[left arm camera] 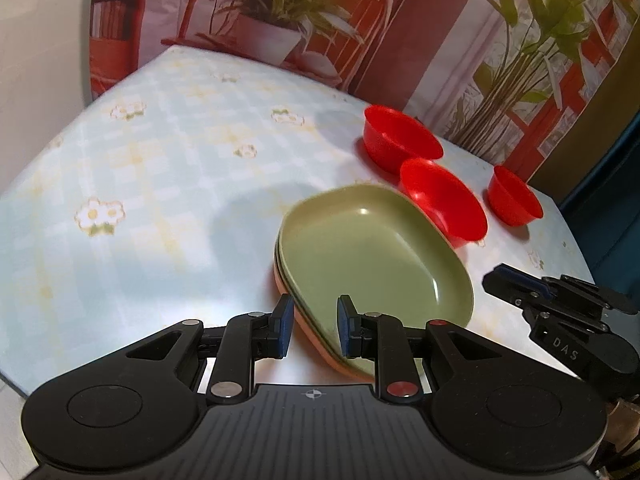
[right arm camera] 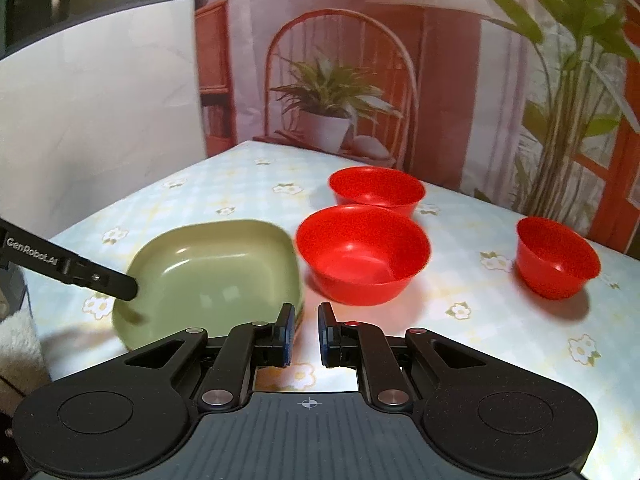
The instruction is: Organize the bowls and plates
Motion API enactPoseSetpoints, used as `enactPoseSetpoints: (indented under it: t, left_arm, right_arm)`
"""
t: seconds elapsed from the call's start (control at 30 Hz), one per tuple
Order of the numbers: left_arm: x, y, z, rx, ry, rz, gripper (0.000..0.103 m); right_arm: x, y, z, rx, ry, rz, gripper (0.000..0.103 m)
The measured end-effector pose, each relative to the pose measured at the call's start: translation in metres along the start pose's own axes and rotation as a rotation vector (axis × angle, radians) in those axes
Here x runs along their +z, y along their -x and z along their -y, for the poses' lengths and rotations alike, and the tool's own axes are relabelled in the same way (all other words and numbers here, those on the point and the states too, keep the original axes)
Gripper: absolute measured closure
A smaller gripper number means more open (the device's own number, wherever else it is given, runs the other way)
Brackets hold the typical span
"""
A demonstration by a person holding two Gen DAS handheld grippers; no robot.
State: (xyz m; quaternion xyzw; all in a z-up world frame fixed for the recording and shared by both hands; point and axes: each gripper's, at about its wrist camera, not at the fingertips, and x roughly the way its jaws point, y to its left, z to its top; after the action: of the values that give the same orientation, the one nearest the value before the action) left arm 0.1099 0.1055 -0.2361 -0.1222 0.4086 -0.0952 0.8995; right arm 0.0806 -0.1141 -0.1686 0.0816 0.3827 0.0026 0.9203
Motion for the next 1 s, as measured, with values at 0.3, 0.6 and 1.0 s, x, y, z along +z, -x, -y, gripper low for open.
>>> enactPoseSetpoints:
  t: [0.3,0.6,1.0]
  left_arm:
    - [0.052,0.015,0.01,0.004,-0.061,0.105,0.078]
    - [0.113,0.019,0.041,-0.013,-0.143,0.244,0.077]
    - [0.173,-0.046,0.081,-0.061,-0.194,0.244,0.071]
  right_arm:
    - [0.023,0.0,0.041,-0.057,-0.093,0.029,0.085]
    - [0.071,-0.005,0.079,-0.108,-0.099,0.102,0.085]
    - [0.105,-0.057,0.108,-0.121,-0.122,0.083,0.085]
